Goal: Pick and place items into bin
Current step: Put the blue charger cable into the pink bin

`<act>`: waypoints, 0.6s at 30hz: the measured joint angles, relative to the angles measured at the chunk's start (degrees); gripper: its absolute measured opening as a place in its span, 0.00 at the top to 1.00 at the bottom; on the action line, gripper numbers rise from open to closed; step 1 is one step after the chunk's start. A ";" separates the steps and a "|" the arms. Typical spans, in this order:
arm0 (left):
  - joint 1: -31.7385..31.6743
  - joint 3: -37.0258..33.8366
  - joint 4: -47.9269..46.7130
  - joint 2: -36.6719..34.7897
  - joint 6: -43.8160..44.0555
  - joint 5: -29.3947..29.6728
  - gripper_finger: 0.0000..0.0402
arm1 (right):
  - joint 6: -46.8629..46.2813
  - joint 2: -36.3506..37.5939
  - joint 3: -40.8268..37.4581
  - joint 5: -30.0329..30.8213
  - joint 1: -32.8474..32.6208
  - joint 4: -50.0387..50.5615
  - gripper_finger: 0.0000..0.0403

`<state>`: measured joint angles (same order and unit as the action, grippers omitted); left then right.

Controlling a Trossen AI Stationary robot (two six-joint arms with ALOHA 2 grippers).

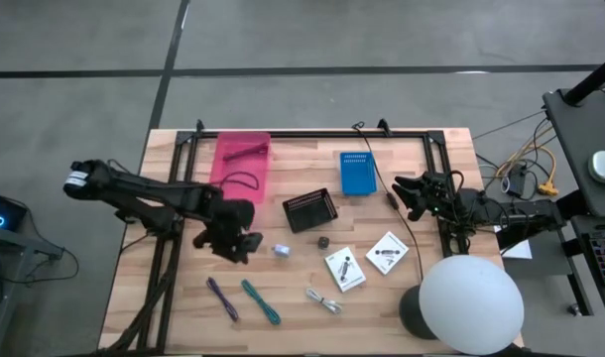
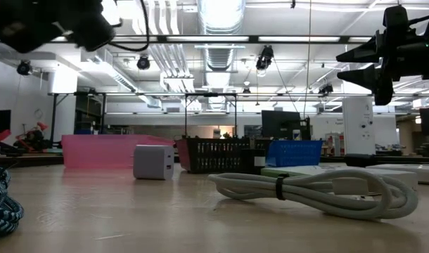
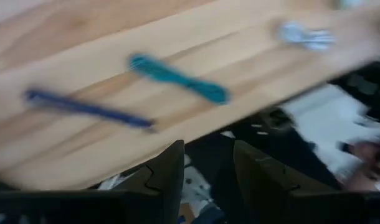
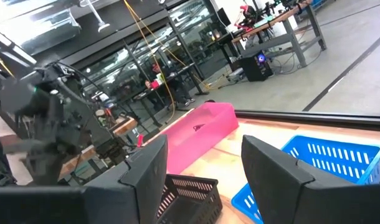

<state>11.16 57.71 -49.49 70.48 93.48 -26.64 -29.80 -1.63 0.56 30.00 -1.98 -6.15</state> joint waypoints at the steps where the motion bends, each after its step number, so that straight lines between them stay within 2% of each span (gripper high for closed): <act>1: 0.94 0.00 -1.53 0.67 1.34 -0.06 0.69 | 0.00 0.00 0.00 0.00 0.00 0.00 0.52; 7: 6.46 0.00 -7.48 5.18 6.74 0.03 0.69 | 0.00 0.00 0.00 0.00 0.00 -0.02 0.52; 18: 12.73 0.00 -7.57 14.38 9.71 1.83 0.69 | 0.00 0.00 0.00 0.02 0.00 -0.02 0.52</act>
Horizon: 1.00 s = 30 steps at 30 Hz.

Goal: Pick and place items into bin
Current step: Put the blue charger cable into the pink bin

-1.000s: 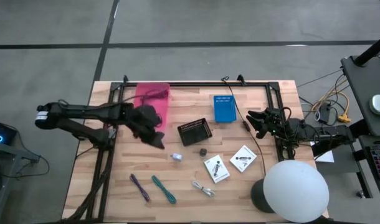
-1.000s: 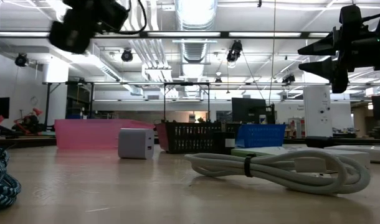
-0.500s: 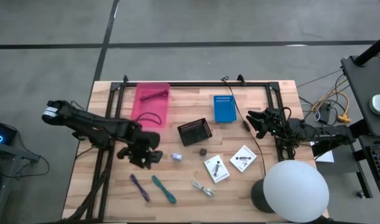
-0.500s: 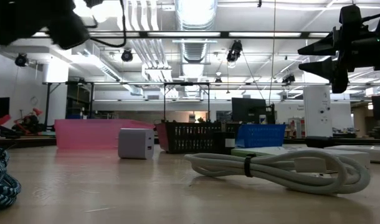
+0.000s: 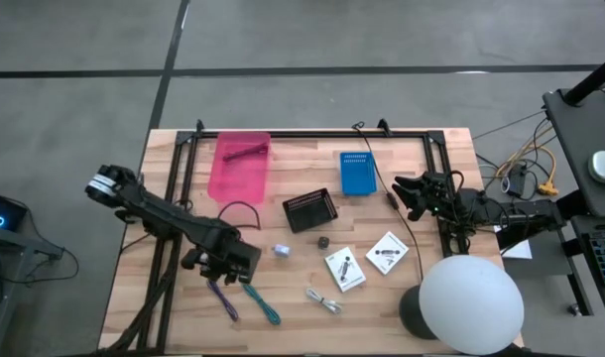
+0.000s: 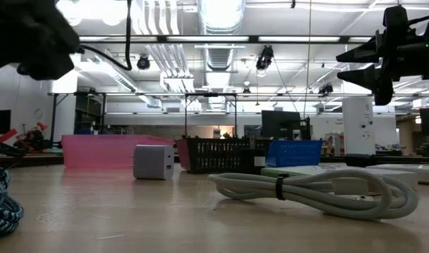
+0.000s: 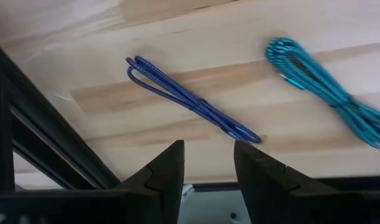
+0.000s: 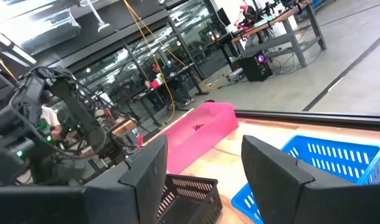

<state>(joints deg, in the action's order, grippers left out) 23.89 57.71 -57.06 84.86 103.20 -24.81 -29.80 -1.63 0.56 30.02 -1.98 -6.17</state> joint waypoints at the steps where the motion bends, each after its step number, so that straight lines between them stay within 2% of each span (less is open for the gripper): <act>1: 0.38 0.00 0.00 0.66 0.00 0.06 0.69 | 0.00 -0.02 0.00 -0.02 0.00 0.00 0.52; 5: 2.22 -0.02 -0.06 2.59 2.59 1.15 0.69 | -0.01 -0.02 0.00 0.00 0.00 0.00 0.52; 11: 6.69 -0.04 -0.45 4.09 16.43 8.49 0.69 | -0.22 -0.04 0.00 -0.02 0.00 0.00 0.52; 19: 11.72 -0.23 -1.79 4.09 31.24 9.43 0.69 | -0.20 -0.04 0.00 -0.02 0.00 0.00 0.52; 22: 11.89 -0.98 -1.54 4.09 31.64 9.93 0.69 | -0.15 -0.04 0.00 -0.02 0.00 0.00 0.52; 26: 11.86 -2.46 0.66 4.09 31.51 14.53 0.69 | -0.02 -0.04 0.00 0.00 0.00 0.00 0.52; 30: 11.86 -4.19 2.88 4.09 31.47 14.73 0.69 | -0.07 -0.04 0.00 0.00 0.00 -0.01 0.52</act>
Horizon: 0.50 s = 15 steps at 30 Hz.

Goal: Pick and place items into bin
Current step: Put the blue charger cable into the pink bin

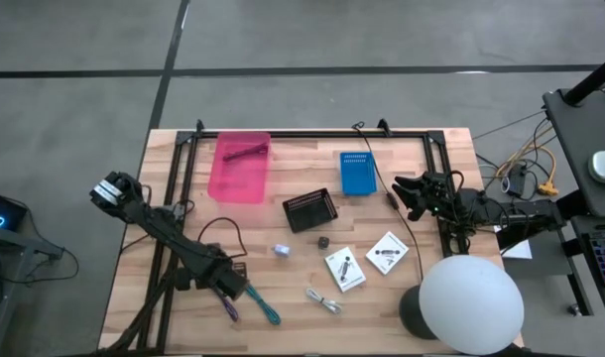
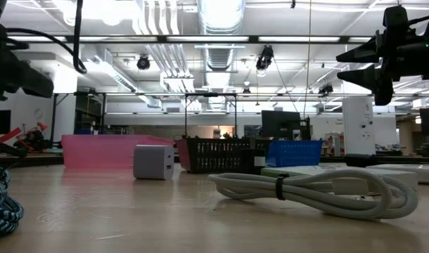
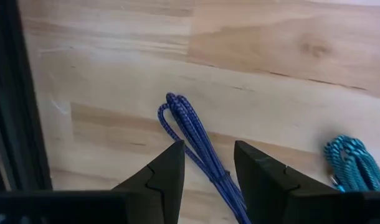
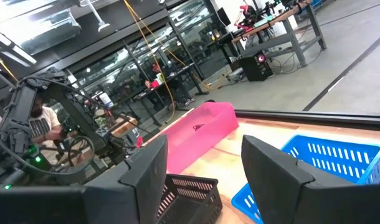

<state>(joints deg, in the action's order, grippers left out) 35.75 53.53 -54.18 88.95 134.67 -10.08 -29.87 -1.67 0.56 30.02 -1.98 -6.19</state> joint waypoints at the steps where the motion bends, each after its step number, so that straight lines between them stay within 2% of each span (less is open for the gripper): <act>1: 0.03 -0.32 0.19 0.00 0.00 -0.04 0.69 | 0.02 0.00 0.00 0.00 0.00 0.00 0.52; 8: 0.25 -3.13 1.63 0.04 -0.01 -0.23 0.69 | 0.02 0.00 0.00 0.00 0.00 -0.01 0.52; 15: 0.56 -5.04 6.71 4.03 -1.29 -0.37 0.69 | 0.02 0.00 0.00 0.02 0.00 -0.03 0.52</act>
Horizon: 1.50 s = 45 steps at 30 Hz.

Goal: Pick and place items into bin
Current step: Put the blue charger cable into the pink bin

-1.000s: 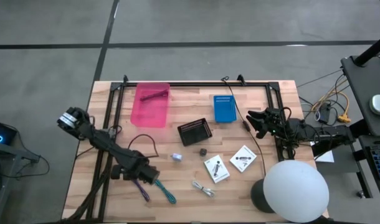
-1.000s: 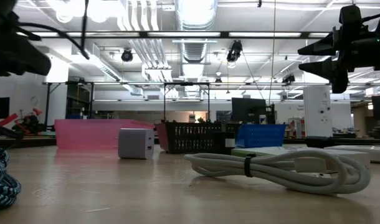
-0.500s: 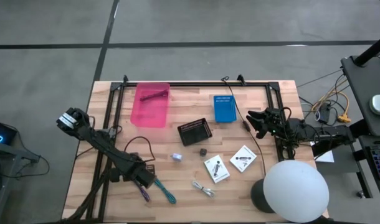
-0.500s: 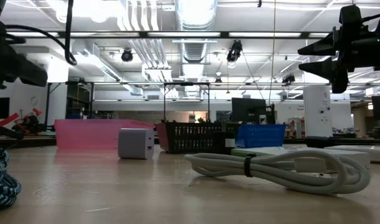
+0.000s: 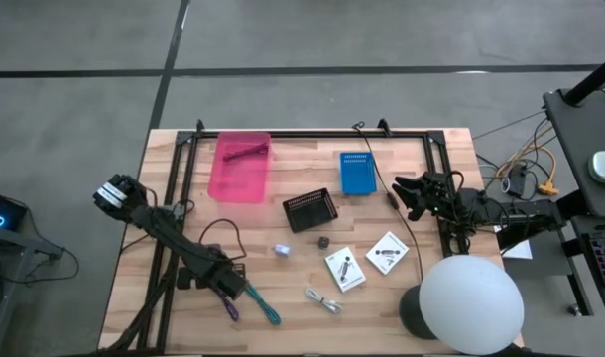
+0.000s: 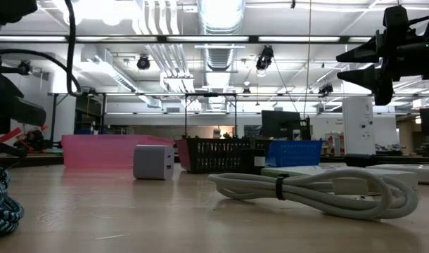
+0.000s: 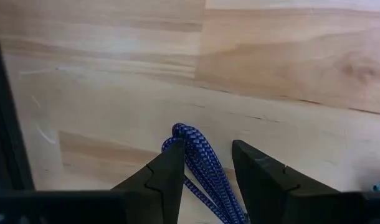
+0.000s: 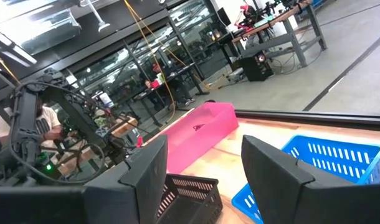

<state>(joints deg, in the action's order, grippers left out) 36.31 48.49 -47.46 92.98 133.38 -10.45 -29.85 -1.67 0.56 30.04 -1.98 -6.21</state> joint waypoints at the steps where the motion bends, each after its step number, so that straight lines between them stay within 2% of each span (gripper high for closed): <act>1: 0.04 0.18 -0.04 0.77 -0.64 -0.01 0.69 | 0.00 0.00 0.00 0.08 0.00 0.02 0.52; 5: 0.05 0.72 0.61 2.02 -2.64 -0.83 0.70 | 0.00 0.00 0.00 0.09 0.00 0.00 0.52; 8: 0.05 0.76 1.41 1.81 -5.03 -1.59 0.73 | 0.00 0.00 0.00 0.11 0.00 0.00 0.52; 14: 0.03 0.79 2.52 1.59 -8.48 -1.64 0.94 | 0.02 0.00 0.00 0.09 0.00 0.00 0.52; 16: 0.03 0.81 2.62 1.59 -9.74 -1.63 0.98 | 0.02 0.00 0.00 0.09 0.00 0.02 0.52; 19: 0.03 0.72 2.47 1.61 -9.97 -1.69 0.98 | 0.02 0.00 0.00 0.09 0.00 0.00 0.52; 25: 0.03 0.79 2.35 1.36 -16.34 -1.98 0.99 | 0.04 0.00 0.00 0.07 0.00 0.02 0.52; 32: 0.12 0.54 1.86 -2.31 -23.27 -0.55 1.00 | 0.04 0.00 0.00 0.07 0.00 0.02 0.52; 39: -0.25 0.55 1.99 -8.62 -29.10 5.55 1.00 | 0.04 0.00 0.00 0.05 0.00 0.04 0.52; 45: -2.09 0.57 2.30 -15.32 -35.46 20.73 1.00 | 0.04 0.00 0.00 0.01 0.00 0.04 0.52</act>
<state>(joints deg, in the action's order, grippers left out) 34.22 49.06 -45.17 77.66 97.92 10.28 -29.80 -1.67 0.56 30.05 -1.98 -6.17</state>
